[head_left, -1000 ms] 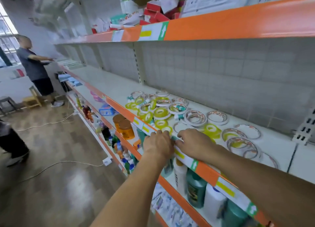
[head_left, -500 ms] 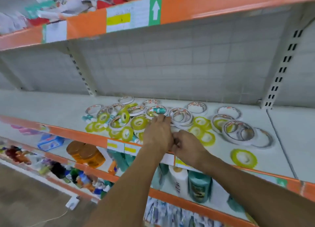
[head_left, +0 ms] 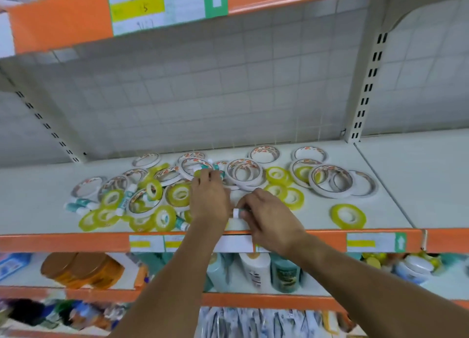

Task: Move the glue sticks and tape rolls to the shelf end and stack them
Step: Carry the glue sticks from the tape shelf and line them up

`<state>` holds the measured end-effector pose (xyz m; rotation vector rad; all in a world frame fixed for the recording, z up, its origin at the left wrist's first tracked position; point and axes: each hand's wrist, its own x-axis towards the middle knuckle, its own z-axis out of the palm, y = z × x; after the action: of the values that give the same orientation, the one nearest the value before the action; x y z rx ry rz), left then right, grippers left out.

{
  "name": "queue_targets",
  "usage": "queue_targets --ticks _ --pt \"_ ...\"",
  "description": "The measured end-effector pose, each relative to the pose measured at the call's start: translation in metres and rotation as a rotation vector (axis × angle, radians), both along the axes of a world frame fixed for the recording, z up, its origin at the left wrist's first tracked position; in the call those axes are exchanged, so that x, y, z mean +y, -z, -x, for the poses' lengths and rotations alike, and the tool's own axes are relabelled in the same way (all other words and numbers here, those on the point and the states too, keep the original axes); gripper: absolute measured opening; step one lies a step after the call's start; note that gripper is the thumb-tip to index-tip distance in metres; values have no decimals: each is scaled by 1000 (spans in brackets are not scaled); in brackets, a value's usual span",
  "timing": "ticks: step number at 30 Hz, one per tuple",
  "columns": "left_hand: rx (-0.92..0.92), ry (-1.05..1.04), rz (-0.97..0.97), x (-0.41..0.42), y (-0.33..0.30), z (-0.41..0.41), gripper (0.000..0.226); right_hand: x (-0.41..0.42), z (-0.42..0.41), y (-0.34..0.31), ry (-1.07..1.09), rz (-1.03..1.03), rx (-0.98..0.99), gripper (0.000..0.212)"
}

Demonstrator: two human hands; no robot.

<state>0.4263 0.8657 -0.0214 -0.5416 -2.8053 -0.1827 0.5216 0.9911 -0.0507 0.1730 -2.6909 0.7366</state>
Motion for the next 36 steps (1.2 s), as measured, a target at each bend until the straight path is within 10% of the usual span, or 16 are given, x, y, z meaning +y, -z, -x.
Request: queue_targets --ticks 13,36 --pt "-152 48 -171 -14 -22 0 51 -4 -1 0 48 140 78 31" --pt "-94 -48 327 0 -50 -29 53 54 -27 -42 135 -43 -136 31"
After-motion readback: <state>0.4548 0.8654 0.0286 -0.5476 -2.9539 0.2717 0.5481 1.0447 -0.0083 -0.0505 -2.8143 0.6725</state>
